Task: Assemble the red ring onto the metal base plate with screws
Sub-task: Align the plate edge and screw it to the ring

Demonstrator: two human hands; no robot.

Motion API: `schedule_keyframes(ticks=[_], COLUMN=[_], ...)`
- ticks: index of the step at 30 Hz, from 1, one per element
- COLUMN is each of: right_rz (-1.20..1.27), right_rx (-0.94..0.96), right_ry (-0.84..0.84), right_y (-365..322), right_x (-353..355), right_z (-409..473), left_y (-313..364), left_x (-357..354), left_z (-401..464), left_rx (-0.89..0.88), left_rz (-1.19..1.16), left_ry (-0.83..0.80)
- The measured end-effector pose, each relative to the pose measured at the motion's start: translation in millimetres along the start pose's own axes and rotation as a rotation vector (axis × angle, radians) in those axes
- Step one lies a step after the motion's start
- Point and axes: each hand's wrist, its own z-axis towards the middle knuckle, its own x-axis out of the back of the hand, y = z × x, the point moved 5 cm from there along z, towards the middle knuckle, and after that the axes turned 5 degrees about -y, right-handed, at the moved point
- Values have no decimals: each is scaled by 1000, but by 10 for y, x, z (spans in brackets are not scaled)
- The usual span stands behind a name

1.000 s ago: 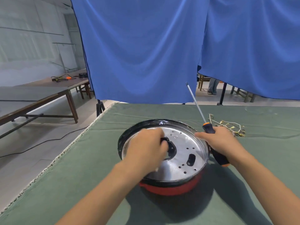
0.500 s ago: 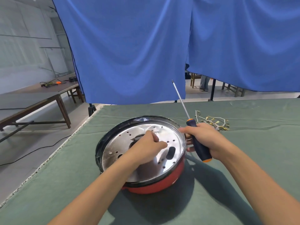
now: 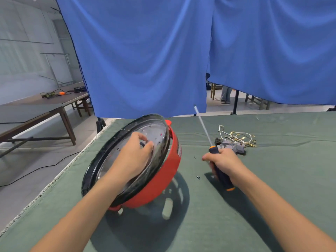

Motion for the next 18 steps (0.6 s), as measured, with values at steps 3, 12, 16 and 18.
schedule_keyframes(ticks=[3, 12, 16, 18], right_rz=[-202, -558, -587, -588], right_rx=[-46, -127, -139, -151], right_ry=[-84, -114, -158, -207], right_y=[93, 49, 46, 56], right_x=[-167, -274, -255, -247], right_z=[14, 10, -58, -100], left_y=[-49, -91, -84, -81], left_x=[25, -157, -151, -177], left_z=[-6, -34, -25, -26], left_rx=[-27, -31, -21, -14], left_rz=[7, 116, 114, 106], left_ry=[42, -64, -86, -117])
